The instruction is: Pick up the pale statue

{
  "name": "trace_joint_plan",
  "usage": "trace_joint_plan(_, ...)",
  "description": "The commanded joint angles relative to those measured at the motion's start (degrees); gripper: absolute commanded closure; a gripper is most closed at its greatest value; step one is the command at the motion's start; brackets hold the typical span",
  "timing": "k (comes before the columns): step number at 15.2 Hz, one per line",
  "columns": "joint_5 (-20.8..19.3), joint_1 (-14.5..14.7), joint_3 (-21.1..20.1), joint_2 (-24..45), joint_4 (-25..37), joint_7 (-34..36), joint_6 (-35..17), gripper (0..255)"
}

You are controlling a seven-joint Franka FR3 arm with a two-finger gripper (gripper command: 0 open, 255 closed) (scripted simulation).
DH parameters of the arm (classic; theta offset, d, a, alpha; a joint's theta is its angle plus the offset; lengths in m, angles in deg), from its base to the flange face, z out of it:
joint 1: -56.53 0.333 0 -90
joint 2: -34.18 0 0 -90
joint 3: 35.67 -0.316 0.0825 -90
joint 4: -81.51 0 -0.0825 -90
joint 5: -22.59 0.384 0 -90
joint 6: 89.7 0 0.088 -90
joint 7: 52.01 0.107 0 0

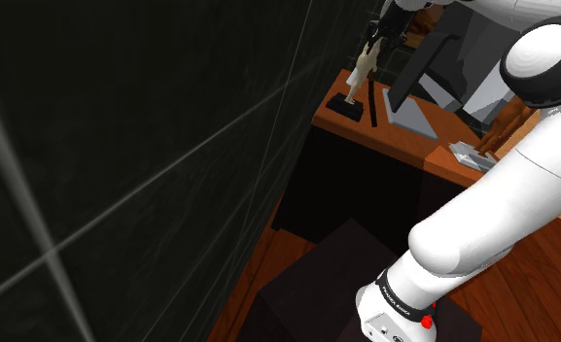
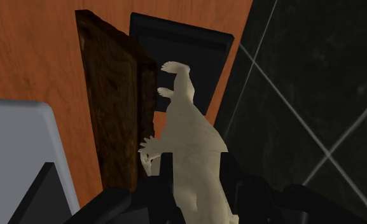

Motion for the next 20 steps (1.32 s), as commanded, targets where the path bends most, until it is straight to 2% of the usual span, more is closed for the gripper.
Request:
trace_joint_plan(1,0.0,0.0,0.0,0.0,-0.1,0.0,0.0,255)
trace_joint_plan(6,0.0,0.0,0.0,0.3,0.1,0.0,0.0,255)
trace_joint_plan(20,1.9,-0.6,0.4,6.6,19.6,-2.1,13.0,255)
